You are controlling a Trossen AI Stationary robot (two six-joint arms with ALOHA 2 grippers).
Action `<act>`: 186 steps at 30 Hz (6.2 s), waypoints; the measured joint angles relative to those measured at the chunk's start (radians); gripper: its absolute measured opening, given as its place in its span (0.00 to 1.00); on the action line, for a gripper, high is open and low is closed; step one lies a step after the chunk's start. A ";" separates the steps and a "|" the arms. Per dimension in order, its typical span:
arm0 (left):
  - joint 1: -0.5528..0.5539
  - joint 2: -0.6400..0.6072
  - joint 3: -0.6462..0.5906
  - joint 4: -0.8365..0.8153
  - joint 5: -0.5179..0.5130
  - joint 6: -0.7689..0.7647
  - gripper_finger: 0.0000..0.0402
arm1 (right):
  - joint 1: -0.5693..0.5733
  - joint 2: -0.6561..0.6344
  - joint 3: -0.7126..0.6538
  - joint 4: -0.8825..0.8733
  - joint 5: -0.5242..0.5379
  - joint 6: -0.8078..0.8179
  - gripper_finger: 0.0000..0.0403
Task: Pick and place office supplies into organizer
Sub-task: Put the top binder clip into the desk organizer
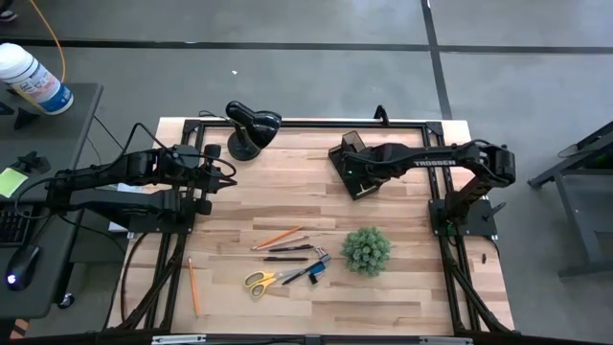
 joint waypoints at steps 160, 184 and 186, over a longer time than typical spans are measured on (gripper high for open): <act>-0.840 0.521 0.000 0.239 0.094 -0.568 0.00 | 0.442 0.795 0.892 -0.283 -0.341 0.065 0.29; -0.840 0.521 0.000 0.238 0.078 -0.568 0.00 | 0.442 0.795 0.892 -0.277 -0.370 -0.081 0.18; -0.840 0.521 0.000 0.238 0.078 -0.568 0.00 | 0.442 0.795 0.892 -0.274 -0.370 -0.084 0.16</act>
